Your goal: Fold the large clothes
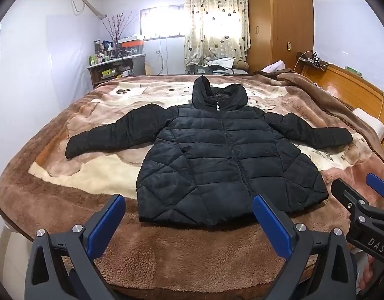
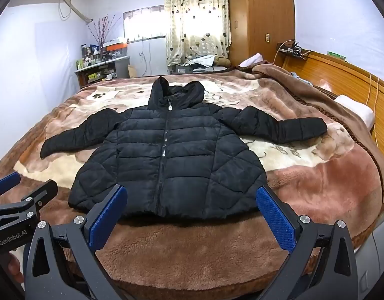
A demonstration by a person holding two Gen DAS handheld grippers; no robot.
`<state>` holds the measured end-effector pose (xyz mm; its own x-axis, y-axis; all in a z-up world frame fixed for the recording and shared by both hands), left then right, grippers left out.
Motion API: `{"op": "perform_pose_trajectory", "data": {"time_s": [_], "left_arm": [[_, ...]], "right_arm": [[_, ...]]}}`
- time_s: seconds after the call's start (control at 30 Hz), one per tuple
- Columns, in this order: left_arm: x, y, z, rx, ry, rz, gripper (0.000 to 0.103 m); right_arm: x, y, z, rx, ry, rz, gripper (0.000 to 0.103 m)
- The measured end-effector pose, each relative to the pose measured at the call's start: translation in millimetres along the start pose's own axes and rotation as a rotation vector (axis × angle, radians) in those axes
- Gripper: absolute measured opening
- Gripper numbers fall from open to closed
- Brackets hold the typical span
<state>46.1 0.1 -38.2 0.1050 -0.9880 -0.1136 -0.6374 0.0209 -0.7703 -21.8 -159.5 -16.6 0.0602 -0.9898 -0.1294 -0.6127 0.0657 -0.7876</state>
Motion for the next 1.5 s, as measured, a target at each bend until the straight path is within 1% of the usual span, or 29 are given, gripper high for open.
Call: {"op": "perform_pose_trajectory", "data": {"time_s": [0.17,0.4,0.43,0.63,0.83,1.1,1.4,1.5], "left_arm": [[0.6,0.9,0.9,-0.013,0.004,0.007,0.103],[9.1,6.7,7.2,-0.06,-0.008,0.005,0.103],[2.0,6.8,10.2,-0.063,-0.008,-0.003,0.103],[-3.5,5.3,6.3,-0.03,-0.029,-0.003,0.103],[-2.9,2.7,4.9,-0.016,-0.033,0.008,0.103],[-0.6,4.8,6.1,-0.038,0.002,-0.002,0.103],[-0.7,5.0,3.1,-0.038,-0.013,-0.008,0.103],[-0.4,4.1,2.5,-0.038,-0.007,-0.008,0.103]], "right_arm": [[0.7,0.6,0.8,-0.002,0.0,0.002,0.103],[0.4,0.7,1.5,-0.006,0.003,0.001,0.103],[0.2,0.8,1.4,-0.005,0.003,0.001,0.103],[2.6,2.1,1.7,-0.007,0.005,0.001,0.103],[2.0,2.3,4.1,-0.009,0.006,0.001,0.103],[4.0,1.4,3.5,-0.01,0.012,0.001,0.103],[5.5,4.7,6.2,-0.011,0.016,0.005,0.103],[5.5,4.7,6.2,-0.009,0.017,0.004,0.103]]}}
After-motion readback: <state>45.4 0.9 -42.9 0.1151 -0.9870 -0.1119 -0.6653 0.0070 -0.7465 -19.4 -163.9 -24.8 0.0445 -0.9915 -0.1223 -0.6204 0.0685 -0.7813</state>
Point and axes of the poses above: each gripper's, at about its wrist camera, not at the fingertips, and z roughly the way its jaws point, x to its right, y to its underside, the point moved 6 cm from there along z, roughly the way its jaws point, and after that the axes turned 9 degrees about -y, right-handed, at the moved point
